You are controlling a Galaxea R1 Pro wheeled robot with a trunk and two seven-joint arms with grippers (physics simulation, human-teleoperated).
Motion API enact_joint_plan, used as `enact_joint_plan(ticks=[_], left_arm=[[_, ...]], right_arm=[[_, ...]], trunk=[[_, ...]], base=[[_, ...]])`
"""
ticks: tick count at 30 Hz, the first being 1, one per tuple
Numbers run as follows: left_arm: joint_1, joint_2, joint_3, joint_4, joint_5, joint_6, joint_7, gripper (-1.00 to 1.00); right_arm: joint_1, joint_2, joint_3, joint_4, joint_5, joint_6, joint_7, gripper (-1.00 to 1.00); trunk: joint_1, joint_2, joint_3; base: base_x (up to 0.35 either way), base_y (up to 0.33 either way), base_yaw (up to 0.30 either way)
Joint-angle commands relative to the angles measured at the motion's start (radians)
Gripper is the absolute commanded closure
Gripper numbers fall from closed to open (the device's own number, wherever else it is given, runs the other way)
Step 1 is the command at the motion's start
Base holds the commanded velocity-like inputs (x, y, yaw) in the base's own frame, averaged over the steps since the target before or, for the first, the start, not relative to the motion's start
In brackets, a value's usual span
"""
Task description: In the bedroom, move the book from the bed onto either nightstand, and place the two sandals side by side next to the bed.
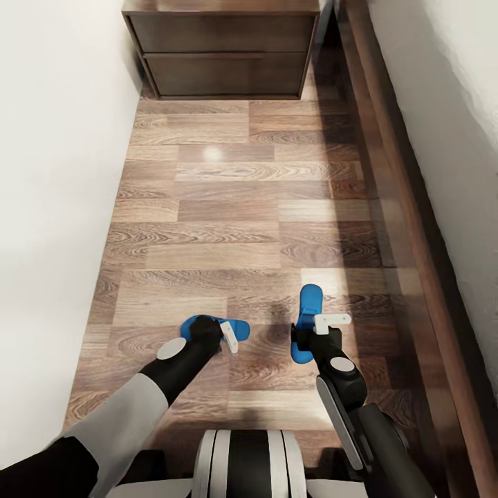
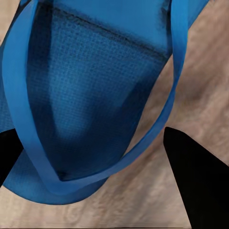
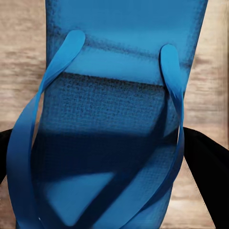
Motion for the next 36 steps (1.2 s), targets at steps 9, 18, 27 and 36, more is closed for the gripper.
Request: enact_joint_plan(ticks=[9,18,27,36], left_arm=[[0.002,-0.003,0.274,-0.098,0.04,0.007,0.095,1.0],[0.003,-0.019,0.542,-0.101,0.461,-0.011,0.381,1.0],[0.035,-0.057,0.541,0.122,0.774,-0.59,0.841,1.0],[0.278,-0.063,0.504,-0.156,0.836,-0.668,0.856,1.0]], right_arm=[[0.0,0.0,-0.004,-0.001,-0.009,0.025,-0.009,1.0],[-0.001,0.0,0.0,0.002,-0.009,0.029,-0.009,1.0],[-0.001,0.0,-0.006,0.003,-0.009,0.055,-0.009,1.0],[-0.001,0.0,-0.007,0.004,-0.009,0.065,-0.011,1.0]], trunk=[[-0.004,0.002,0.034],[-0.008,0.004,0.069],[-0.012,0.006,0.104],[-0.016,0.008,0.139]], base=[[0.0,0.0,0.0],[0.0,0.0,0.0],[0.0,0.0,0.0],[0.0,0.0,0.0]])
